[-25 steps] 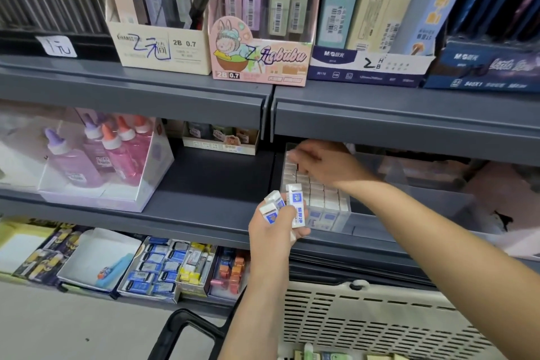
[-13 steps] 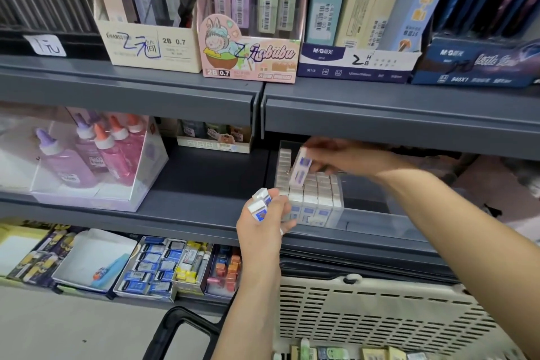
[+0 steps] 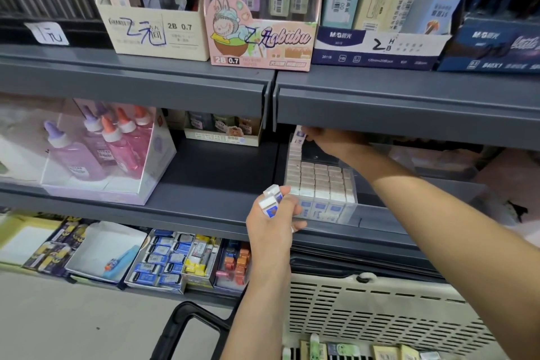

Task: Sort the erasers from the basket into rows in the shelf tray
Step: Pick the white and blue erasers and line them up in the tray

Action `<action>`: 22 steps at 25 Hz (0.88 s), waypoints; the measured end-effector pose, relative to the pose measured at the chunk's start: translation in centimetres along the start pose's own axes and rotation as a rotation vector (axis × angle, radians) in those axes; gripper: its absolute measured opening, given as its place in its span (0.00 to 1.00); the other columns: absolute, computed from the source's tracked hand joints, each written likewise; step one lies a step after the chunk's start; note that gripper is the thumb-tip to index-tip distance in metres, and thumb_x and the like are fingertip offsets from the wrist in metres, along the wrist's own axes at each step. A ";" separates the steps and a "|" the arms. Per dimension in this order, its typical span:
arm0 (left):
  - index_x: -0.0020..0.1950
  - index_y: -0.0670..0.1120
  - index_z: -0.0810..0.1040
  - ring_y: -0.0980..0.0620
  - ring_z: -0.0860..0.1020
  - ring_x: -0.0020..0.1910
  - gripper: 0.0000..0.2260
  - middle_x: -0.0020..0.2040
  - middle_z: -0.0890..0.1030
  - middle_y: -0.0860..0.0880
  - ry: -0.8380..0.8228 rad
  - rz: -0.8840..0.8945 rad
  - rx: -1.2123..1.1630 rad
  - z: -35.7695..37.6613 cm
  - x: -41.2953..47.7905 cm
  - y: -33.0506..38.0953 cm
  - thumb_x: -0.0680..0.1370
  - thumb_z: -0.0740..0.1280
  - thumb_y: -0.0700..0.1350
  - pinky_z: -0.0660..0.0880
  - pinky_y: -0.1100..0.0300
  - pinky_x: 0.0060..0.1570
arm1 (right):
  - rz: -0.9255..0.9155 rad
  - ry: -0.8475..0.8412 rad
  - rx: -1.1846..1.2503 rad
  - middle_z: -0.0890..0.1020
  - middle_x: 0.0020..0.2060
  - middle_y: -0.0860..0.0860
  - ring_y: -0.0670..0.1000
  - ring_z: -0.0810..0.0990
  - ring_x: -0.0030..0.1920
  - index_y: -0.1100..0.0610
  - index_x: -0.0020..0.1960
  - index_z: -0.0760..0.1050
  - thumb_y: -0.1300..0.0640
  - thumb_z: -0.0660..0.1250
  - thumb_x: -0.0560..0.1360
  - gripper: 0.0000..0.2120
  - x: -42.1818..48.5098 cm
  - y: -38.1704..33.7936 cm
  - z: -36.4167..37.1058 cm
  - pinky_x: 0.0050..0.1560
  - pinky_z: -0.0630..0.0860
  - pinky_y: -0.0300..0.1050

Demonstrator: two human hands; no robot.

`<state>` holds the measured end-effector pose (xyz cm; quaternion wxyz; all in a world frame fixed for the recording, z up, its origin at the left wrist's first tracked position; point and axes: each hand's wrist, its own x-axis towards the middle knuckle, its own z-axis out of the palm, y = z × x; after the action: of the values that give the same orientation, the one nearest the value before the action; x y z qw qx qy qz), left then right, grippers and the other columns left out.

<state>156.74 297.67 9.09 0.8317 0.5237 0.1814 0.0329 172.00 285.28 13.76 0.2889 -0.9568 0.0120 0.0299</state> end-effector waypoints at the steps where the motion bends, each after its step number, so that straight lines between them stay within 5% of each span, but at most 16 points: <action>1: 0.48 0.47 0.79 0.57 0.80 0.34 0.07 0.32 0.81 0.52 -0.005 -0.001 0.002 0.0 0.0 0.0 0.73 0.67 0.37 0.76 0.64 0.33 | -0.033 0.060 0.023 0.80 0.54 0.56 0.56 0.77 0.54 0.52 0.49 0.74 0.43 0.57 0.77 0.15 0.1 0.0 0.4 0.57 0.72 0.51; 7: 0.53 0.41 0.73 0.56 0.81 0.36 0.08 0.36 0.83 0.49 -0.031 -0.006 0.015 0.2 0.0 0.0 0.75 0.66 0.37 0.76 0.64 0.31 | -0.157 -0.006 0.080 0.79 0.52 0.57 0.56 0.79 0.53 0.57 0.52 0.74 0.61 0.56 0.79 0.08 0.0 0.8 1.9 0.60 0.73 0.53; 11: 0.51 0.44 0.76 0.55 0.82 0.38 0.07 0.38 0.83 0.47 -0.045 0.001 0.031 0.2 -0.3 0.1 0.74 0.69 0.40 0.77 0.65 0.33 | -0.244 0.028 0.023 0.80 0.54 0.53 0.49 0.77 0.52 0.56 0.55 0.76 0.59 0.57 0.79 0.10 -1.8 0.6 0.6 0.53 0.70 0.38; 13: 0.50 0.44 0.78 0.56 0.82 0.37 0.05 0.36 0.83 0.48 -0.058 0.000 0.015 0.1 -0.4 0.2 0.75 0.69 0.40 0.77 0.65 0.35 | -0.314 0.039 0.061 0.81 0.45 0.48 0.46 0.77 0.45 0.52 0.50 0.77 0.53 0.59 0.79 0.09 -4.1 0.0 -0.1 0.46 0.68 0.37; 16: 0.46 0.47 0.80 0.55 0.81 0.37 0.04 0.35 0.83 0.49 -0.090 -0.009 0.002 0.3 -0.6 0.4 0.75 0.68 0.39 0.77 0.64 0.34 | -0.313 -0.182 0.213 0.80 0.30 0.40 0.39 0.77 0.33 0.45 0.40 0.77 0.44 0.62 0.74 0.09 -8.0 -0.9 -0.7 0.38 0.73 0.36; 22: 0.51 0.42 0.78 0.52 0.84 0.41 0.05 0.42 0.85 0.45 -0.141 -0.095 -0.155 0.4 -1.1 1.1 0.77 0.66 0.39 0.77 0.64 0.32 | -0.203 -0.226 0.325 0.77 0.22 0.46 0.42 0.72 0.23 0.53 0.39 0.77 0.51 0.64 0.76 0.10 -9.9 -1.1 -2.1 0.27 0.70 0.31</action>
<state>156.03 297.53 10.51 0.8811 0.4496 0.1439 -0.0293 162.22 285.08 16.76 0.4404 -0.8845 -0.1122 0.1055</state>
